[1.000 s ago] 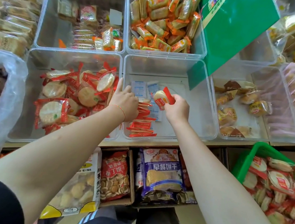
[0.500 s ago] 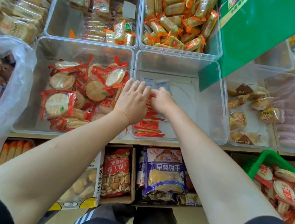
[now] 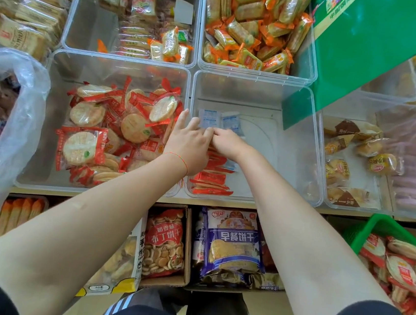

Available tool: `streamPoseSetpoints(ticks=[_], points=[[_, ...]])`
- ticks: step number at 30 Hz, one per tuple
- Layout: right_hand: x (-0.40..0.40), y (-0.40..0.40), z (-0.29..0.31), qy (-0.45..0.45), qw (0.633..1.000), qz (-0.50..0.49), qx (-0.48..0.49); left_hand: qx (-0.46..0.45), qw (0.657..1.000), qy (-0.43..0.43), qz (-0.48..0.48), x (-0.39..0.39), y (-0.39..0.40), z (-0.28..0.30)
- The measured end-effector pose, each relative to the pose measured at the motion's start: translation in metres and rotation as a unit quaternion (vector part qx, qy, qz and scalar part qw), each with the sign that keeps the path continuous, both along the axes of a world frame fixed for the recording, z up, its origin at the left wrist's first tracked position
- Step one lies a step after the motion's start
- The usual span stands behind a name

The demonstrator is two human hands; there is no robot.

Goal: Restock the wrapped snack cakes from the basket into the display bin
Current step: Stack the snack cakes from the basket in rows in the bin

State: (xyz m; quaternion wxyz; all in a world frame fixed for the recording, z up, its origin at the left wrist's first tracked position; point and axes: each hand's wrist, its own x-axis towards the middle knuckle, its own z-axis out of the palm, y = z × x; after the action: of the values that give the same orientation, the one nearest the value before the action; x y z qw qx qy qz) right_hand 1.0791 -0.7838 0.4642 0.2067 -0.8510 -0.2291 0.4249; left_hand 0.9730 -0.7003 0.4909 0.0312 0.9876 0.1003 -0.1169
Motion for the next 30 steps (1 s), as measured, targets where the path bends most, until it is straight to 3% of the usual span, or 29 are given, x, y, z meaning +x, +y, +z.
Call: streamPoseSetpoints(ticks=[3, 6, 8, 10, 13, 17, 25, 30], points=[[0.001, -0.012, 0.006, 0.028, 0.992, -0.112, 0.04, 0.023, 0.999, 0.038, -0.016, 0.005, -0.001, 0.003], [-0.005, -0.039, 0.007, 0.042, 0.973, -0.227, -0.029, 0.051, 0.997, 0.051, -0.029, 0.011, -0.005, 0.007], [-0.017, -0.051, 0.007, 0.149, 0.952, -0.255, -0.082, 0.08, 0.994, 0.062, -0.036, 0.017, -0.009, 0.009], [-0.029, -0.053, 0.006, 0.243, 0.925, -0.288, -0.057, 0.106, 0.99, 0.078, -0.051, 0.024, -0.012, 0.009], [-0.034, -0.046, 0.003, 0.322, 0.879, -0.351, 0.004, 0.12, 0.985, 0.105, -0.066, 0.031, -0.011, 0.007], [-0.029, -0.053, 0.002, 0.416, 0.834, -0.362, 0.041, 0.085, 0.987, 0.12, -0.058, 0.042, -0.009, 0.001], [-0.032, -0.053, -0.005, 0.392, 0.854, -0.339, 0.052, -0.06, 0.99, 0.127, 0.019, 0.048, -0.01, -0.01], [-0.035, -0.055, 0.001, 0.339, 0.885, -0.318, 0.038, -0.042, 0.989, 0.139, -0.017, 0.047, -0.012, -0.011]])
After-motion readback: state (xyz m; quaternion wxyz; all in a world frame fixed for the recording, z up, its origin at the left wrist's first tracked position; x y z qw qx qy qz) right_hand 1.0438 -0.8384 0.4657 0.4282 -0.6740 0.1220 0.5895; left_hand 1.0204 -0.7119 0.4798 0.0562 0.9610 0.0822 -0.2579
